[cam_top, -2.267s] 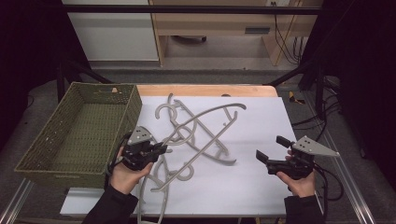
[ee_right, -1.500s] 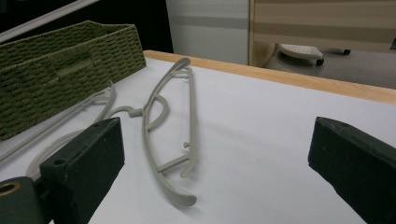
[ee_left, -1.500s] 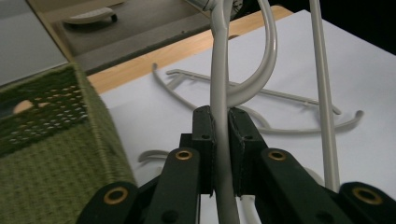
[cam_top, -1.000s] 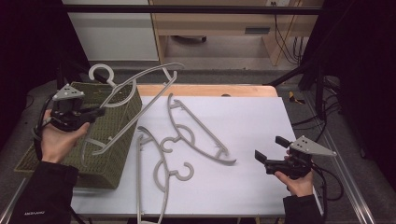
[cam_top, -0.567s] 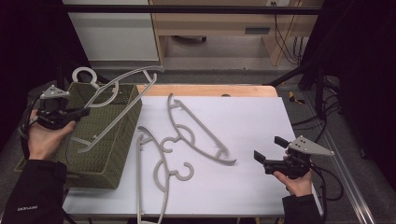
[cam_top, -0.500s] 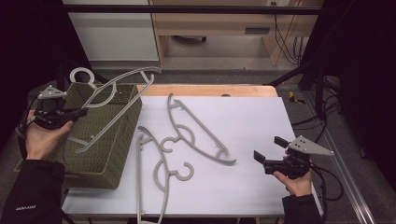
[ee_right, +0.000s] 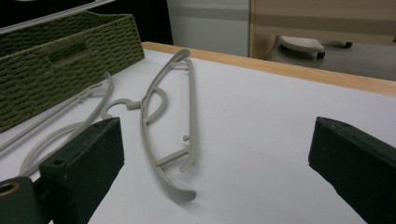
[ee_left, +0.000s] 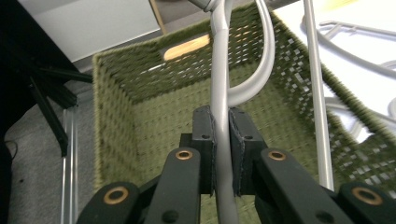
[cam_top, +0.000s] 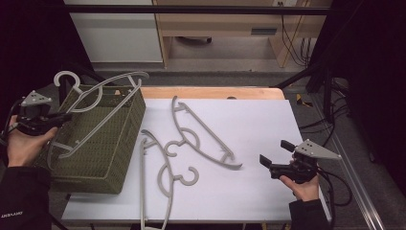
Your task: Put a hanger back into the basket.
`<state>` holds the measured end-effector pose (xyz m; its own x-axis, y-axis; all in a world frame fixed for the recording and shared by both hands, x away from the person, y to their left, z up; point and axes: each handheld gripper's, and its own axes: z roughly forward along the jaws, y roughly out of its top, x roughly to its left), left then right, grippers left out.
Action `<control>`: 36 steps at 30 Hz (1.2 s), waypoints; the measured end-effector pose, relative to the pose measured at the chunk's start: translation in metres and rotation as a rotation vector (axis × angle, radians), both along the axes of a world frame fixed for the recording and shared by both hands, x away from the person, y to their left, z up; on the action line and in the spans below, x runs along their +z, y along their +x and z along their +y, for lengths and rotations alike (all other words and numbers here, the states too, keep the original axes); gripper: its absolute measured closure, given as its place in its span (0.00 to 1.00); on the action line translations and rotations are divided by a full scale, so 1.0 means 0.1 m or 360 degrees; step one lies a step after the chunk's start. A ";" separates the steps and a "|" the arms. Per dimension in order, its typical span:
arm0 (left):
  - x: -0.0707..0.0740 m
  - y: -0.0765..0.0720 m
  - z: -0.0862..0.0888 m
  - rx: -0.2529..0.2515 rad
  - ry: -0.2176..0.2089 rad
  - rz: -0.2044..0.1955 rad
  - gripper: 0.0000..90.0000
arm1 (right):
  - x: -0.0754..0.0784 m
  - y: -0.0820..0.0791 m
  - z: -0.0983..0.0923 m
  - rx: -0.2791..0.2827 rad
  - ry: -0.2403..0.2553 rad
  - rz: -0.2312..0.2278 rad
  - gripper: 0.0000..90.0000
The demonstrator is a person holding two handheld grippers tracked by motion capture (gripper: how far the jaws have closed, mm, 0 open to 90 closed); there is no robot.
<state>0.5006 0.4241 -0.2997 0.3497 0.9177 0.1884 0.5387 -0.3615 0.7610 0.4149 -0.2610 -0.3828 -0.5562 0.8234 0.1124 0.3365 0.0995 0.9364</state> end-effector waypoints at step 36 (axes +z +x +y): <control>-0.26 -0.09 0.30 -0.0017 0.0224 -0.0127 0.91 | -0.03 0.01 0.01 -0.0016 -0.0009 0.0020 0.04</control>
